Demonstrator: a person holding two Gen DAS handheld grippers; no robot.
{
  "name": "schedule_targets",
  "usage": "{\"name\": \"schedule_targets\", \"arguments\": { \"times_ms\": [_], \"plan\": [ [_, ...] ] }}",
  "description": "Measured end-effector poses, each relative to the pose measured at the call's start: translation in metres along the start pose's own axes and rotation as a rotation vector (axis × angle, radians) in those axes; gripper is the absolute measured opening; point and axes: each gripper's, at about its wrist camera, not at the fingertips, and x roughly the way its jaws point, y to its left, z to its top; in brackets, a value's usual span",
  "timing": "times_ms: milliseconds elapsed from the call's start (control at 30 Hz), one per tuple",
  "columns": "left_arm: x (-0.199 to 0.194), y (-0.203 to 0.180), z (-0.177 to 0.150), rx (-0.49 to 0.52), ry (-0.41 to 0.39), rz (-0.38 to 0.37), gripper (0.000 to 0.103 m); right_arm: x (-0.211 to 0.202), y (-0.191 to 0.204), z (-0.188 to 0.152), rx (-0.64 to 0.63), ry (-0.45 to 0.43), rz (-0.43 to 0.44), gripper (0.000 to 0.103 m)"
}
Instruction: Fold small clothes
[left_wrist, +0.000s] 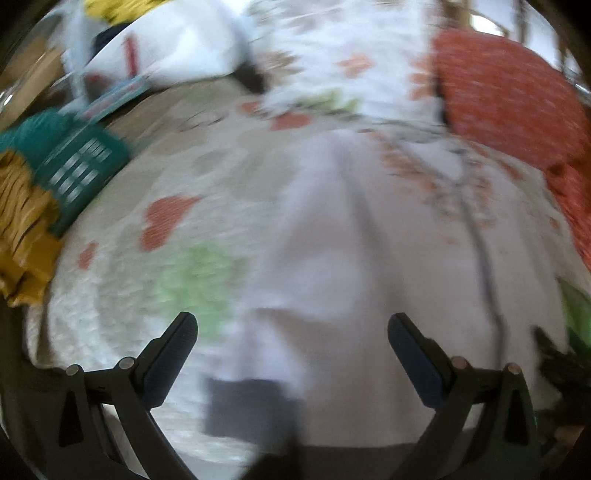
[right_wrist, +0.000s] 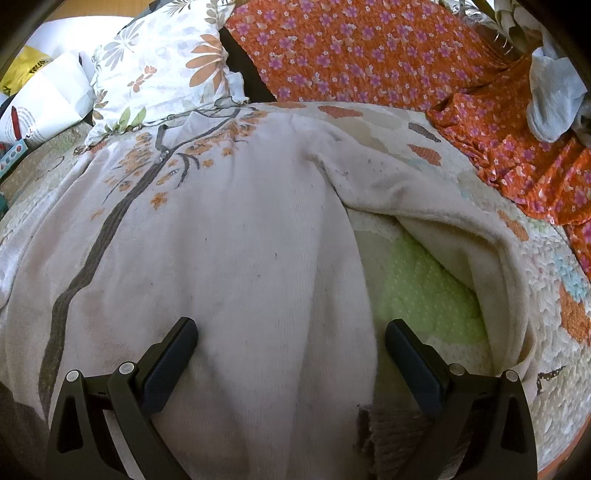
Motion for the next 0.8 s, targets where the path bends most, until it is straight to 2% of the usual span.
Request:
{"name": "schedule_targets", "arguments": {
  "times_ms": [100,167,233,267,300,367,400,433,500,533,600,633,700,800],
  "plan": [
    [0.020,0.039,-0.004,-0.071,0.063,0.023,0.103,0.001,0.000,-0.001,0.011,-0.011,0.009,0.103],
    [0.037,0.054,-0.011,-0.101,0.121,-0.024,0.099,0.001,0.001,-0.002,0.013,-0.017,0.008,0.103],
    [0.049,0.053,-0.017,-0.088,0.177,-0.067,0.070,0.001,0.002,-0.003,0.013,-0.018,0.006,0.103],
    [0.053,0.048,-0.020,-0.071,0.193,-0.053,0.066,0.001,0.002,-0.003,0.013,-0.019,0.004,0.103],
    [0.048,0.041,-0.021,-0.027,0.167,-0.012,0.058,0.001,0.003,-0.003,0.012,-0.020,0.003,0.103],
    [0.044,0.036,-0.017,0.020,0.151,0.005,0.016,0.001,0.003,-0.003,0.013,-0.016,0.006,0.103],
    [0.043,0.039,-0.013,0.010,0.157,0.001,0.008,0.001,0.003,-0.003,0.014,-0.015,0.007,0.103],
    [0.042,0.048,-0.005,-0.029,0.158,0.003,0.007,0.001,0.003,-0.003,0.014,-0.015,0.008,0.103],
    [0.035,0.073,0.008,-0.090,0.094,0.090,0.007,0.001,0.003,-0.003,0.015,-0.014,0.007,0.103],
    [0.034,0.086,0.017,-0.115,0.073,0.170,0.007,0.001,0.003,-0.003,0.015,-0.015,0.007,0.103],
    [0.033,0.107,0.029,-0.169,0.065,0.280,0.007,0.001,0.003,-0.003,0.014,-0.017,0.007,0.103],
    [0.033,0.120,0.034,-0.207,0.071,0.303,0.009,0.002,0.003,-0.003,0.016,-0.014,0.009,0.103],
    [0.032,0.133,0.037,-0.257,0.084,0.295,0.013,0.002,0.003,-0.002,0.015,-0.016,0.007,0.103],
    [0.018,0.127,0.030,-0.288,0.082,0.260,0.034,0.002,0.003,-0.002,0.018,-0.013,0.009,0.103]
  ]
}}
